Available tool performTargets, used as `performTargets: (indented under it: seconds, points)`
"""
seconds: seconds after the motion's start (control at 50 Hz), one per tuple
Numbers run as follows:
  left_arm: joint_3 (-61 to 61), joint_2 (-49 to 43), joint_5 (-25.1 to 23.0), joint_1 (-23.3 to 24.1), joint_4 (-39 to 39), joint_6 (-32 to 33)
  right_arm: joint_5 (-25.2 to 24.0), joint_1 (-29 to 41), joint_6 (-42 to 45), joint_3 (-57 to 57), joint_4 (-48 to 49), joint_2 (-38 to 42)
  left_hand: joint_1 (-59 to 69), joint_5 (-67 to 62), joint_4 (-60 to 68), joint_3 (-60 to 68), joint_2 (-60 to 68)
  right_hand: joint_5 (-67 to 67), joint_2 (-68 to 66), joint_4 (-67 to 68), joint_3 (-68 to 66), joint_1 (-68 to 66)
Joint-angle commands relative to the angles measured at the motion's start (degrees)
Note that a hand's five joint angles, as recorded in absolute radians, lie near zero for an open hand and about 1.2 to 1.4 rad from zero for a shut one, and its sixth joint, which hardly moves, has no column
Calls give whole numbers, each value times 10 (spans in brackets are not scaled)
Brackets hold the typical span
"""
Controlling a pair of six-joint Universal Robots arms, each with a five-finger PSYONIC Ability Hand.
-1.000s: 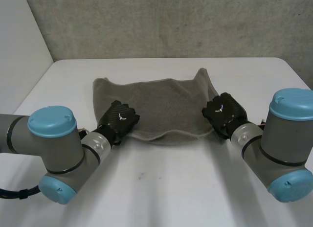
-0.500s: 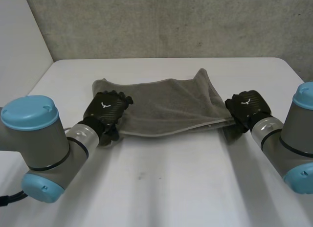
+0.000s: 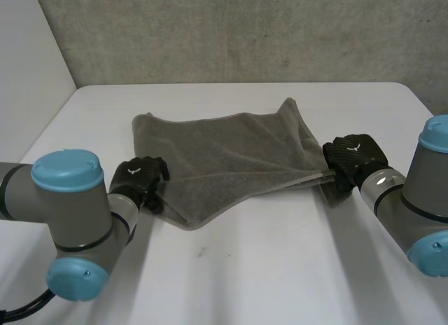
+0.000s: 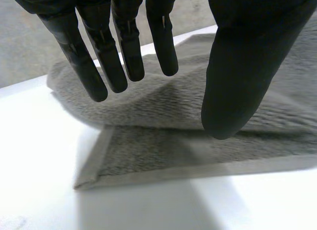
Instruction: Fold the laundry
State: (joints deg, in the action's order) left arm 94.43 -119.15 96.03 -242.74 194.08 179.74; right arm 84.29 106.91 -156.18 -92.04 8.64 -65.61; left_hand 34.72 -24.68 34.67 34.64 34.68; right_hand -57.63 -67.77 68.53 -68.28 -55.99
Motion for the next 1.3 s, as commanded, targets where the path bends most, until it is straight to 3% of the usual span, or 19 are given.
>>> performTargets:
  seconds: [0.02,0.2,0.24,0.36,0.4,0.5,0.62,0.82,1.02,1.18,1.3]
  points:
    - [39,43,6,30,-12,10,0,-1,2,1,2,2,56,-56,57,57,56,-124,-122,115,-117,-240]
    - [51,53,14,10,-12,26,-1,-3,4,1,3,4,78,-78,78,79,78,-124,-122,115,-117,-240]
    - [52,52,11,-25,-12,69,-1,-3,5,1,3,4,65,-65,65,65,65,-124,-122,115,-117,-240]
    - [49,46,4,-70,-9,164,-1,-3,6,-1,4,6,59,-60,60,60,60,-124,-122,115,-117,-240]
    - [45,41,-19,-105,-9,218,-1,-3,6,0,4,7,58,-58,58,58,58,-124,-122,115,-117,-240]
    - [42,29,-87,-140,-13,264,-2,-3,7,0,4,8,58,-58,58,58,58,-124,-122,115,-117,-240]
    - [34,19,-136,-153,-13,266,-2,-2,8,-1,4,9,-26,26,-26,-25,-26,-124,-122,115,-117,-240]
    - [6,-17,-142,-151,-13,266,-2,1,8,-2,5,13,-116,115,-115,-115,-115,-124,-122,115,-117,-240]
    - [-20,-48,-158,-150,-12,265,-2,1,9,-2,6,16,-89,88,-88,-88,-88,-124,-122,115,-117,-240]
    - [-32,-55,-158,-144,-10,263,-2,1,10,0,6,20,52,-53,53,53,53,-124,-122,115,-117,-240]
    - [-42,-59,-158,-142,-11,253,-2,1,10,0,6,21,59,-60,60,60,60,-124,-122,115,-117,-240]
